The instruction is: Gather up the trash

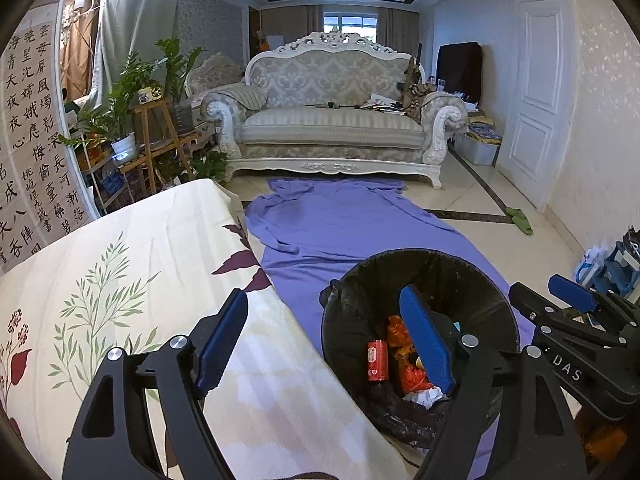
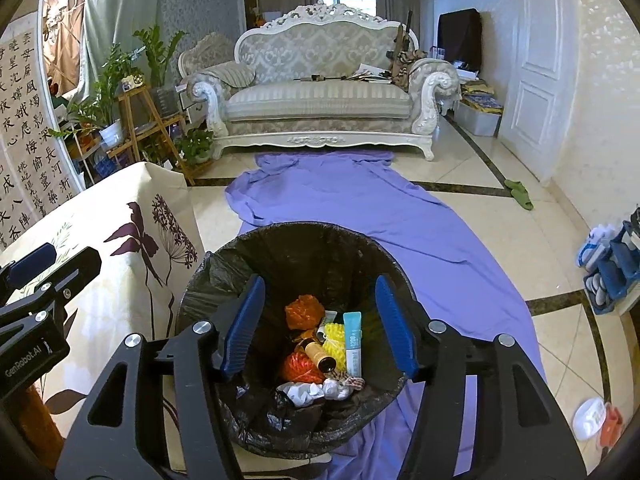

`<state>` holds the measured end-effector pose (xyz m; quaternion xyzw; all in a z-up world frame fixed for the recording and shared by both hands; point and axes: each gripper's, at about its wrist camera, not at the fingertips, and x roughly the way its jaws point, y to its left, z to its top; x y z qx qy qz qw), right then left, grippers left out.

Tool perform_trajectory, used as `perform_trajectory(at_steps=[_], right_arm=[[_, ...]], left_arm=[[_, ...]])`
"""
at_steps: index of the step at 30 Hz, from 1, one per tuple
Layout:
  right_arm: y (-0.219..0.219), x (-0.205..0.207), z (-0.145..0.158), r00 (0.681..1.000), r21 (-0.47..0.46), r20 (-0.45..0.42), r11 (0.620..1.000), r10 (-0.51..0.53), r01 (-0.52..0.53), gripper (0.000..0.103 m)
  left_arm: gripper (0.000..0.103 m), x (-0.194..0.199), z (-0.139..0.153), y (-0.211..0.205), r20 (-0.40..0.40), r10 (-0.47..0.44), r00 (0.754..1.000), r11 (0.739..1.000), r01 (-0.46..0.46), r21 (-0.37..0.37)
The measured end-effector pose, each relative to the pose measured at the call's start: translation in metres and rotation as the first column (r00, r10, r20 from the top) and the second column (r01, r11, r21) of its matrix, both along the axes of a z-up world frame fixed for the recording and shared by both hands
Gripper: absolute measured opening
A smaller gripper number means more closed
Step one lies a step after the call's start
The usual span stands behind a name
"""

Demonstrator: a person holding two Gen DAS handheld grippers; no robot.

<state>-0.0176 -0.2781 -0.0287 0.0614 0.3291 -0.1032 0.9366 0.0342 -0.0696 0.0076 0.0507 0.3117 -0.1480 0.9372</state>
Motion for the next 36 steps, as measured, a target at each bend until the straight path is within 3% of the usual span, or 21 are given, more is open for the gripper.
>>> perform_trajectory(at_steps=[36], right_arm=[[0.0035, -0.0092, 0.0051, 1.0, -0.006, 0.012, 1.0, -0.002, 0.003, 0.058]], left_arm=[[0.077, -0.0041, 0.0066, 0.0054, 0.007, 0.001, 1.0, 1.0, -0.001, -0.01]])
